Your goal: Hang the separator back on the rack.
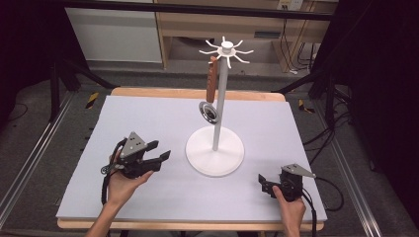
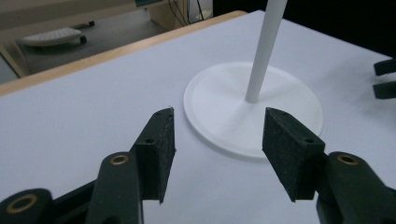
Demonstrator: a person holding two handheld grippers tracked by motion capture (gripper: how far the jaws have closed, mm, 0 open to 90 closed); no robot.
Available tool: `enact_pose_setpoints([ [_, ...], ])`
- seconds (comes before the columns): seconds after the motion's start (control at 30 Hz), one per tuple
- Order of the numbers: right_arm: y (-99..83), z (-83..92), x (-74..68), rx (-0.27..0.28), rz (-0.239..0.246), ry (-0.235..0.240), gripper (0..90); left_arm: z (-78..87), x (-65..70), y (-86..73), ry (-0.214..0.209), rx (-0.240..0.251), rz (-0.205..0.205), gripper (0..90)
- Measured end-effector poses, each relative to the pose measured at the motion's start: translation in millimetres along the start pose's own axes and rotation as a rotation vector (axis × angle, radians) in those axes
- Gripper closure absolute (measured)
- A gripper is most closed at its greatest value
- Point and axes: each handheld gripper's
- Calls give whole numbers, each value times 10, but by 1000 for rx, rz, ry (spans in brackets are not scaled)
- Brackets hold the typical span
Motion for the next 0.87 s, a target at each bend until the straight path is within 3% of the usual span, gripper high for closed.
enact_pose_setpoints([
  [0.13,0,2,3,0,3,-2,57,-25,-100,-185,26,-47,-1,404],
  [0.2,-1,2,2,-3,1,-2,57,-18,-212,-339,43,-57,43,395],
  [0.33,0,-3,2,-7,-1,0,57,9,-334,-480,70,-64,85,378],
  [0.37,0,-3,2,-7,0,-1,57,30,-419,-570,83,-62,120,375],
  [0.47,1,-3,2,-8,2,-5,57,48,-501,-626,95,-83,134,367],
  [0.5,1,-5,-2,-11,9,-12,58,80,-576,-679,126,-78,144,362],
  [0.63,2,-19,-22,-30,23,-17,59,126,-712,-814,165,-97,176,352],
  [0.87,6,-29,-25,-33,19,-17,59,138,-831,-951,199,-118,207,339],
])
Point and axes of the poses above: each handheld gripper's, and its own axes: z roughly backward along the jaws, y roughly out of its top, x roughly to its right, and after that the axes turned 5 degrees about y, right-handed
